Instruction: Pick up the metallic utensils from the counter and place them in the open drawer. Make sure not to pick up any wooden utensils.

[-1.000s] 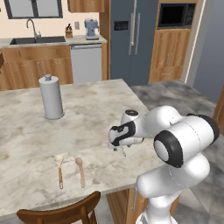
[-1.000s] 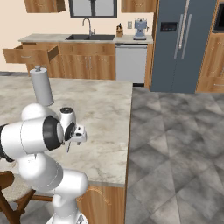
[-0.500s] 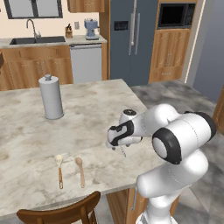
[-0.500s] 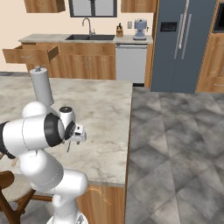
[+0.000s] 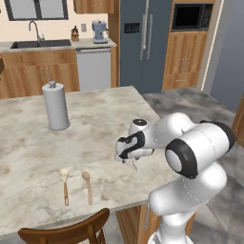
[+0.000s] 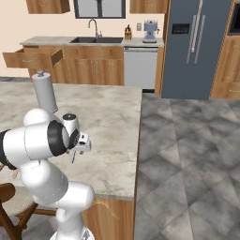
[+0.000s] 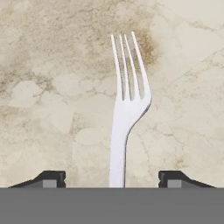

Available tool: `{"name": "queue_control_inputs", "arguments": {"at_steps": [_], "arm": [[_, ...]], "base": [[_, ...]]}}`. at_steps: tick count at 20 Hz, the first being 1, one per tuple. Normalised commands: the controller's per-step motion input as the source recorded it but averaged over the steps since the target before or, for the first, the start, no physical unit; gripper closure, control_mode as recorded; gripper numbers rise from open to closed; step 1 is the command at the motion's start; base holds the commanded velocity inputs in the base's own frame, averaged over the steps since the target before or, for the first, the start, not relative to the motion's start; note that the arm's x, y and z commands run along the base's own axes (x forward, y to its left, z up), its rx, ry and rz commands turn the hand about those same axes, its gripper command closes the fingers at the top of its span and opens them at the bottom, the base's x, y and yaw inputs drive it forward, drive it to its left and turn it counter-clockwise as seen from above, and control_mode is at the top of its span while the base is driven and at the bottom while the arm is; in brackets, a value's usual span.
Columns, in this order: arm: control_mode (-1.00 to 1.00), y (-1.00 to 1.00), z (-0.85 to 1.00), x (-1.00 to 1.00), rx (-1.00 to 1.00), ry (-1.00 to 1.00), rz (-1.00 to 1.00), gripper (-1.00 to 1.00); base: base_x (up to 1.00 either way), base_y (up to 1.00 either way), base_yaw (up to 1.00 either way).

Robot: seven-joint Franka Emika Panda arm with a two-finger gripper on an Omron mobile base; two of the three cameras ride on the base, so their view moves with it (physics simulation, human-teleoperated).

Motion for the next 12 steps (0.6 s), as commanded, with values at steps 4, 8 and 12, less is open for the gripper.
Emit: {"name": "queue_control_inputs", "arguments": {"at_steps": [4,8,12], "arm": [[-1.00,0.00,0.00,0.00,0.00,0.00,0.00,1.00],[-1.00,0.00,0.00,0.00,0.00,0.00,0.00,1.00],[-1.00,0.00,0.33,0.00,0.00,0.00,0.00,1.00]], "base": [[0.00,0.00,0.00],[0.00,0.00,0.00],[0.00,0.00,0.00]]}}
